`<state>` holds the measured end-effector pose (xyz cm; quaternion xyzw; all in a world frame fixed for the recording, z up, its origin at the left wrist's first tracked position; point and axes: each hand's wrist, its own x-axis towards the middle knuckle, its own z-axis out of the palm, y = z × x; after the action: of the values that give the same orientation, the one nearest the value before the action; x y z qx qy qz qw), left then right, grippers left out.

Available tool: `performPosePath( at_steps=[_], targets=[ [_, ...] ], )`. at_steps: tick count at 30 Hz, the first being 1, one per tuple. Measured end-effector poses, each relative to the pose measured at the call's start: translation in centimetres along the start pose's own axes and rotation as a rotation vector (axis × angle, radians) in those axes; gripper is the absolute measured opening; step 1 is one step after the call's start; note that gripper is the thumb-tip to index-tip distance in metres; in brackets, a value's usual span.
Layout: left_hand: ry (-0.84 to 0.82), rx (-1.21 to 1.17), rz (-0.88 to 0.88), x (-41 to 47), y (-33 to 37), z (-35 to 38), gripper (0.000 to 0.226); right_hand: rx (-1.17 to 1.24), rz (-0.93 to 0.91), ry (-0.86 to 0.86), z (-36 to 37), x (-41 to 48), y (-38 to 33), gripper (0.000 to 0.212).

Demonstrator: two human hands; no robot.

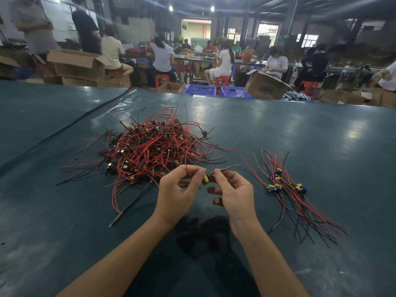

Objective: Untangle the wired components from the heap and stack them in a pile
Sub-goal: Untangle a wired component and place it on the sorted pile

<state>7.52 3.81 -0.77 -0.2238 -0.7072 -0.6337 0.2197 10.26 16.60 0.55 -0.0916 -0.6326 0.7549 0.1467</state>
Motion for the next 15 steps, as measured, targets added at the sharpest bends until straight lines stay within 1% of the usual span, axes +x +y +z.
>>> performPosePath(
  at_steps=[3,5,10,12,15],
  targets=[
    [0.053,-0.093,-0.156,0.17,0.00,0.01,0.024,0.008,-0.002,0.047,-0.07,0.16,0.08,0.010],
    [0.065,-0.132,-0.222,0.28,-0.12,0.06,0.025,0.018,0.003,0.066,-0.17,0.26,0.09,0.009],
    [0.053,-0.156,-0.270,0.36,-0.15,0.09,0.028,0.009,0.015,0.054,-0.27,0.26,0.03,0.007],
    [0.024,-0.151,-0.291,0.36,-0.01,0.13,0.036,-0.001,0.008,0.053,-0.38,0.41,0.07,0.009],
    [-0.017,-0.198,-0.366,0.39,0.02,0.01,0.056,0.008,0.043,0.051,-0.72,0.74,0.17,0.013]
  ],
)
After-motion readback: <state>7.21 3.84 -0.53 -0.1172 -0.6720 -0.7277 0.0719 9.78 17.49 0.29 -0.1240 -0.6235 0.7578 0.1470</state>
